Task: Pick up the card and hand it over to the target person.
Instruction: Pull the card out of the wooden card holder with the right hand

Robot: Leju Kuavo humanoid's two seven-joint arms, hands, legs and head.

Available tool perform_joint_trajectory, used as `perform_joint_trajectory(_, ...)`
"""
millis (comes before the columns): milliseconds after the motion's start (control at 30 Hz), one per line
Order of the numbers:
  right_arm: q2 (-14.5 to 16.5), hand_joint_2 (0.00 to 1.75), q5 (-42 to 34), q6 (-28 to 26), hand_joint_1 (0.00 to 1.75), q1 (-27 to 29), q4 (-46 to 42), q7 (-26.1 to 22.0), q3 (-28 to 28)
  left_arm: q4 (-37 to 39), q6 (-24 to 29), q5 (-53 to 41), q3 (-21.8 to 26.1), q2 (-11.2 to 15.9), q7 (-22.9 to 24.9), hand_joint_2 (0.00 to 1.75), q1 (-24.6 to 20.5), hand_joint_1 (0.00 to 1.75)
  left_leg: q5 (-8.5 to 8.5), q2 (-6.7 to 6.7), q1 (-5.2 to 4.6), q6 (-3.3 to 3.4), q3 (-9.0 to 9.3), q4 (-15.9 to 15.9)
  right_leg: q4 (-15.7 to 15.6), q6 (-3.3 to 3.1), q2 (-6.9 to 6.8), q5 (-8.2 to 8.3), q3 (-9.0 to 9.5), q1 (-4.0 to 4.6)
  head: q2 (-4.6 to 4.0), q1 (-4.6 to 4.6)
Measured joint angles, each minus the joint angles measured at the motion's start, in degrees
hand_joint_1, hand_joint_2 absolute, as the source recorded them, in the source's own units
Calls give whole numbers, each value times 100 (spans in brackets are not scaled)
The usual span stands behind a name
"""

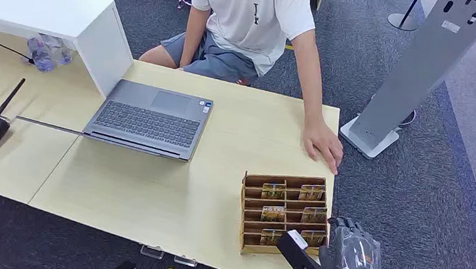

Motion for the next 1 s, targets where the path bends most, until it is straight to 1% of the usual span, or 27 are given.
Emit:
perform_joint_trajectory(200, 11, 175, -71, -21, 73, -31, 75, -45, 36, 5, 0, 7, 5, 4, 0, 0, 1, 0, -1, 0, 0, 0, 1, 0, 0, -1, 0, -1, 1, 0, 0, 0)
perform_joint_trajectory(467, 49, 175, -184, -35, 89, -116, 229, -107, 129, 4, -1, 16, 11, 1, -3, 0, 1, 0, 9, 2, 1, -5, 3, -12, -11, 2, 4, 9, 2, 0, 0, 0)
perform_joint_trajectory(667, 57, 175, -260, -30, 96, -157, 305, -143, 184, 5, -3, 14, 8, -7, -10, 0, 1, 0, 1, 0, 0, 0, 1, -2, -2, 0, 0, 1, 2, 0, 0, 0)
perform_joint_trajectory(1000, 106, 175, -540, -88, 95, -235, 675, -227, 301, 5, -6, -2, -5, -3, -37, 0, 0, 0, 3, 1, 1, -1, 5, -7, -8, 0, 1, 4, 6, 1, 0, 0)
